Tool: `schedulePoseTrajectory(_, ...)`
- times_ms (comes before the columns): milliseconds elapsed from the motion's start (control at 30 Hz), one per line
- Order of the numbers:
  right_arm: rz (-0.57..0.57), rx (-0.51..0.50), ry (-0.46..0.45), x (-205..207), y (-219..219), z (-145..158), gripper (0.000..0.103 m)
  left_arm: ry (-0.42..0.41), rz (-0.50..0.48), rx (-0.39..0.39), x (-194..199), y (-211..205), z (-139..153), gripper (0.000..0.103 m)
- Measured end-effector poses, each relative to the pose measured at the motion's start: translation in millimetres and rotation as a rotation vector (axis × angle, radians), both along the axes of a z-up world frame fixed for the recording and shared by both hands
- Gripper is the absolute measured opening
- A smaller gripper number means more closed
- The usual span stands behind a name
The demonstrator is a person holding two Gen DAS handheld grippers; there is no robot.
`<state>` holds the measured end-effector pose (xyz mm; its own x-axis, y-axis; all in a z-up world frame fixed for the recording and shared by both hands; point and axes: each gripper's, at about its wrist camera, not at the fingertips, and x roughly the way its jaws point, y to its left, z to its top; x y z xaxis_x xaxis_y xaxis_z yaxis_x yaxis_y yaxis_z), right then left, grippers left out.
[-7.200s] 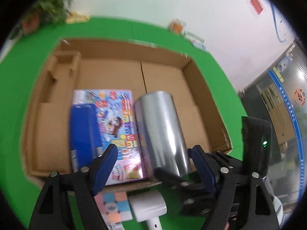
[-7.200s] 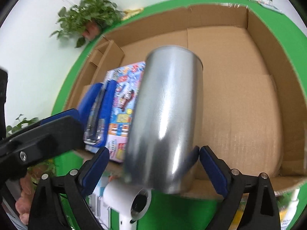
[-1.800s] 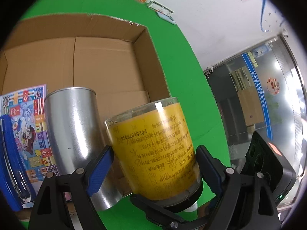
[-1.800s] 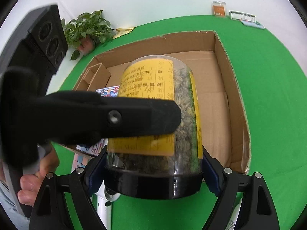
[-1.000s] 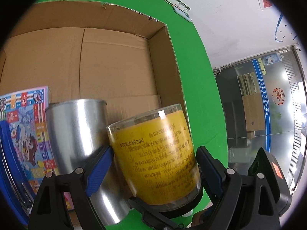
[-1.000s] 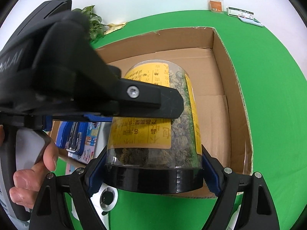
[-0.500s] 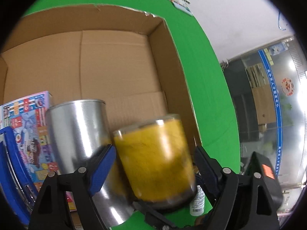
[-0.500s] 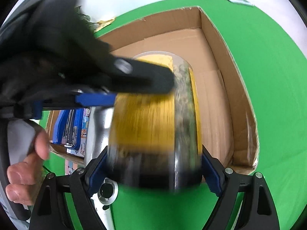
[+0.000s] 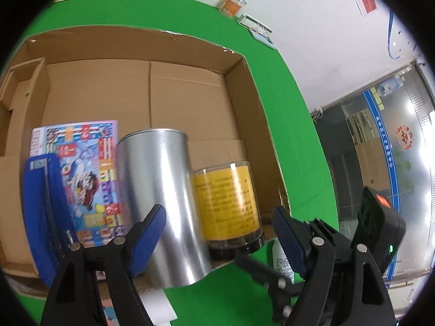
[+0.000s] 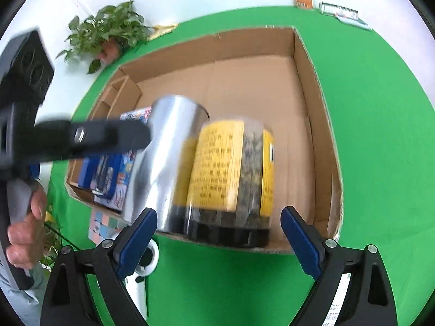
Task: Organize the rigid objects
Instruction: 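Move both grippers to the white spray bottle on the table, then grasp the white spray bottle with the right gripper while the left gripper grips it too, lift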
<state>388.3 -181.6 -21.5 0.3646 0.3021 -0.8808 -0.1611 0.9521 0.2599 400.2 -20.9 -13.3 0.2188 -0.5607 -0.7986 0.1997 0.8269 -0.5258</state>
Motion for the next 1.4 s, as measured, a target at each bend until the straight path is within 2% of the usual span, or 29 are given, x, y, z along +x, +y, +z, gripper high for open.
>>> schedulePoseTrajectory(33,0.005,0.008,0.006,3,1,-2,0.071,-0.004,0.005,-0.001,-3,3,0,0.079)
schedulePoseTrajectory(100,-0.009,-0.047,0.018,11,3,-10,0.067,-0.013,0.015,-0.001,-8,7,-1,0.079)
schedulePoseTrajectory(233,-0.021,-0.049,0.004,8,7,-17,0.068,-0.072,0.014,0.013,-23,10,5,0.079)
schedulePoseTrajectory(333,0.024,-0.066,0.0,1,14,-12,0.071,-0.225,0.075,0.102,-45,8,24,0.079)
schedulePoseTrajectory(367,0.035,-0.045,-0.029,-6,15,-5,0.074,-0.297,0.11,0.154,-57,7,32,0.08)
schedulePoseTrajectory(433,0.041,-0.022,-0.143,-29,11,17,0.098,-0.448,0.178,0.239,-85,8,48,0.081)
schedulePoseTrajectory(467,0.033,-0.029,-0.218,-45,7,29,0.103,-0.517,0.208,0.276,-101,8,53,0.083)
schedulePoseTrajectory(533,0.005,-0.044,-0.376,-83,-4,48,0.102,-0.661,0.273,0.352,-136,11,54,0.089)
schedulePoseTrajectory(567,-0.009,-0.043,-0.423,-101,-11,51,0.102,-0.714,0.308,0.377,-152,14,50,0.09)
schedulePoseTrajectory(633,-0.07,0.003,-0.48,-138,-35,46,0.102,-0.757,0.33,0.423,-182,22,33,0.091)
schedulePoseTrajectory(700,-0.156,0.055,-0.467,-168,-65,28,0.102,-0.753,0.312,0.46,-207,26,16,0.091)
schedulePoseTrajectory(767,-0.192,0.028,-0.403,-186,-85,5,0.102,-0.733,0.328,0.473,-229,31,1,0.091)
schedulePoseTrajectory(867,-0.196,-0.067,-0.292,-206,-100,-35,0.099,-0.66,0.324,0.424,-248,32,-17,0.091)
schedulePoseTrajectory(967,-0.204,-0.017,-0.186,-213,-112,-66,0.088,-0.608,0.293,0.374,-265,26,-28,0.091)
schedulePoseTrajectory(1067,-0.239,-0.036,-0.152,-213,-116,-79,0.069,-0.657,0.257,0.327,-281,16,-31,0.091)
schedulePoseTrajectory(1133,-0.247,-0.062,-0.134,-209,-114,-85,0.043,-0.675,0.22,0.338,-286,5,-31,0.091)
schedulePoseTrajectory(1200,-0.245,-0.09,-0.136,-209,-110,-92,0.043,-0.667,0.19,0.319,-290,-4,-32,0.091)
schedulePoseTrajectory(1300,-0.203,-0.156,-0.147,-218,-104,-94,0.043,-0.626,0.14,0.242,-293,-15,-32,0.091)
schedulePoseTrajectory(1400,-0.137,-0.248,-0.164,-234,-98,-93,0.042,-0.499,0.095,0.108,-287,-23,-40,0.091)
